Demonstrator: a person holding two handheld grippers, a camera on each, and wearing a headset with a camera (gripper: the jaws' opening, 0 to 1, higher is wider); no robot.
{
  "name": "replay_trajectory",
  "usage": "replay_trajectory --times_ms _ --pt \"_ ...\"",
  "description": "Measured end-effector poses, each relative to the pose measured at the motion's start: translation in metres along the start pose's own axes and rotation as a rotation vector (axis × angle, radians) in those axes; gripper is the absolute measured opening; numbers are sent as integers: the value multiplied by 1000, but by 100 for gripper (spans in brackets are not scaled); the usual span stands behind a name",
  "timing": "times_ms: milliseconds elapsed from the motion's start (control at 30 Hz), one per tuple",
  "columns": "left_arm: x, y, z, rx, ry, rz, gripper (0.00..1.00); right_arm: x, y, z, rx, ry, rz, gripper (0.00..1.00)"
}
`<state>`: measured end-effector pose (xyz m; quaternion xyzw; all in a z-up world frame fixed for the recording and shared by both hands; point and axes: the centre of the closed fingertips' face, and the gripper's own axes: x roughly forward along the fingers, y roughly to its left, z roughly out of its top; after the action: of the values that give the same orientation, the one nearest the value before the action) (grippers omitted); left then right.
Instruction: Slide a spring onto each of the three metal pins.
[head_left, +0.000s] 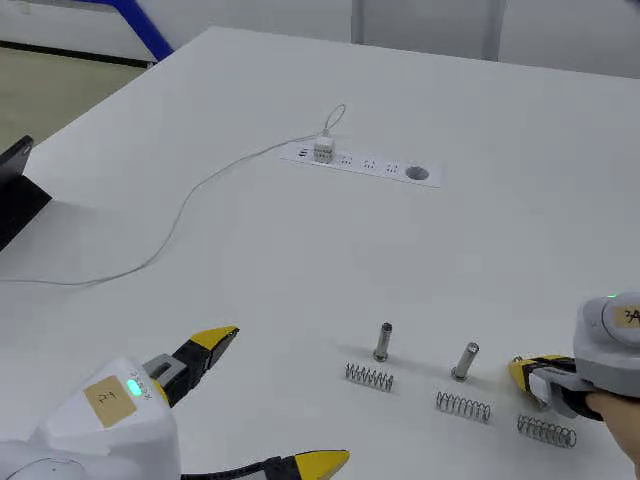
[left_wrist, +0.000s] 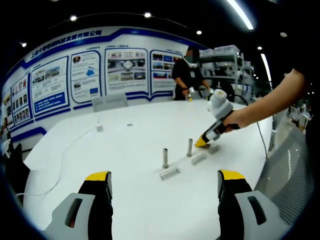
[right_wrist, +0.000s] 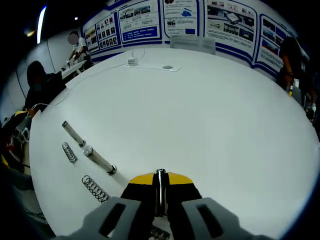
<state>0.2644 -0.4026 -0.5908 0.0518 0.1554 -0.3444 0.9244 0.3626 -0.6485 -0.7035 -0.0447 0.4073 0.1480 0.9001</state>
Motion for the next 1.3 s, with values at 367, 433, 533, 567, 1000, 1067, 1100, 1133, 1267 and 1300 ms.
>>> replay_trajectory --times_ms 367,433,533,567,1000,1067,1100,1133,1267,1300 --pt "1 -2 0 8 4 -10 88 -8 -2 0 -7 -25 -8 8" --pt "1 -2 -1 13 10 -7 88 -11 -3 2 -8 -34 -10 8" --pt "1 -2 -1 16 7 -7 88 -13 -4 4 -4 -45 -11 8" --pt "1 -2 -1 17 8 -7 88 -14 -5 5 -3 -49 -14 8" --pt "2 -5 -2 38 18 -17 87 -28 -8 12 6 -91 -20 8" --pt "2 -4 -2 39 16 -16 87 -30 -7 13 1 -97 -20 8" --pt "2 -5 -2 40 17 -16 87 -31 -7 13 0 -99 -21 8" --pt "2 -5 -2 41 18 -18 87 -32 -7 13 -1 -101 -21 8" --pt "2 -6 -1 47 17 -22 87 -35 -6 15 -6 -109 -20 8" --pt "2 -7 -1 49 19 -23 87 -36 -6 15 -7 -113 -21 8"
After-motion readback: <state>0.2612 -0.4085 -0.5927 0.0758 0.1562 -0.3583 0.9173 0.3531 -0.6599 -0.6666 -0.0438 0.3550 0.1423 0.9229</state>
